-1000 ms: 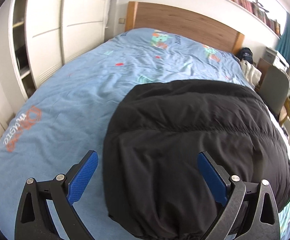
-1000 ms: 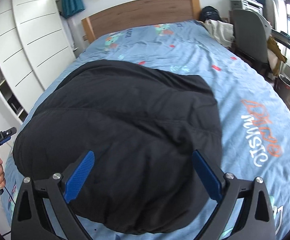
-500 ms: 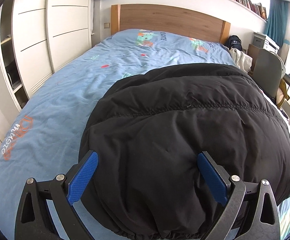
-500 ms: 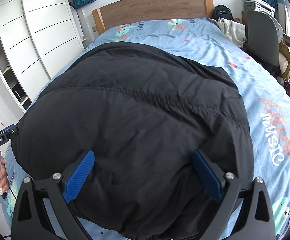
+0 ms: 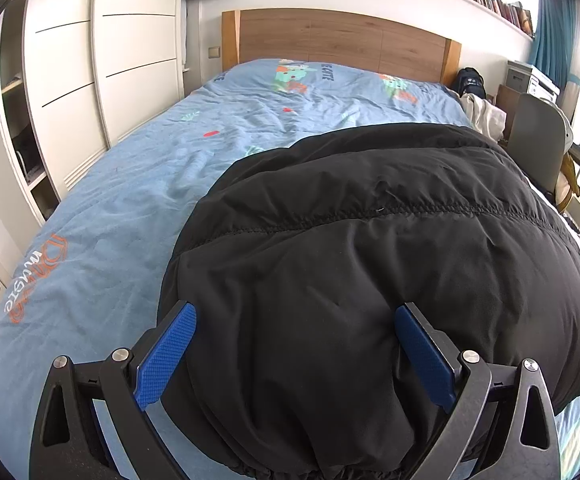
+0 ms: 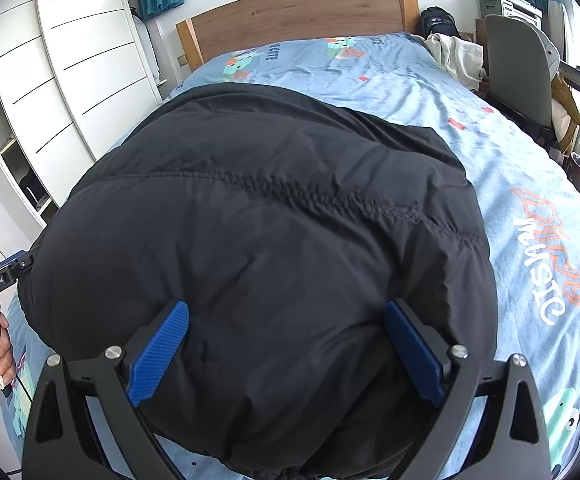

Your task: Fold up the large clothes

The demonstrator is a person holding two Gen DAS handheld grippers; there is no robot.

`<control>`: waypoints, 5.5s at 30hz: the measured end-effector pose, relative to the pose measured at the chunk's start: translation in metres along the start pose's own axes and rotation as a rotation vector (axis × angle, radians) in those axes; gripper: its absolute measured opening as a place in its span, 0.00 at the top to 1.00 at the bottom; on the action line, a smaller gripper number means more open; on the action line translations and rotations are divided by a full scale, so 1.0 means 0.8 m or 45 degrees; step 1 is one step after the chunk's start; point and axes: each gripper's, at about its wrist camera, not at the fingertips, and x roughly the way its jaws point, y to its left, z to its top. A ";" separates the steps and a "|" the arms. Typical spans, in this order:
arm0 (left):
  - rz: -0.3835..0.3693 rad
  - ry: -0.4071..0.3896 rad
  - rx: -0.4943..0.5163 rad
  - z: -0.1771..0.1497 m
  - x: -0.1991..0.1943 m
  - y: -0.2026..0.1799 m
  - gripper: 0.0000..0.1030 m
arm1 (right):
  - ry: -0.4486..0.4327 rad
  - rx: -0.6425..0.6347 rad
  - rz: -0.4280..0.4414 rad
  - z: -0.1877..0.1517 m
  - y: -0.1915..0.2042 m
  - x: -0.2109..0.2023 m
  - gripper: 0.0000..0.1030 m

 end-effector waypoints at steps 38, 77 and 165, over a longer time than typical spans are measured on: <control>0.020 0.037 -0.018 -0.002 0.010 0.019 0.03 | 0.012 0.079 -0.034 -0.020 -0.046 -0.018 0.04; -0.962 0.652 -0.789 -0.046 0.155 0.127 0.01 | 0.342 0.836 0.730 -0.045 -0.165 0.129 0.00; -0.085 -0.057 -0.173 -0.139 -0.394 0.076 0.20 | -0.207 0.200 -0.034 -0.196 0.086 -0.445 0.24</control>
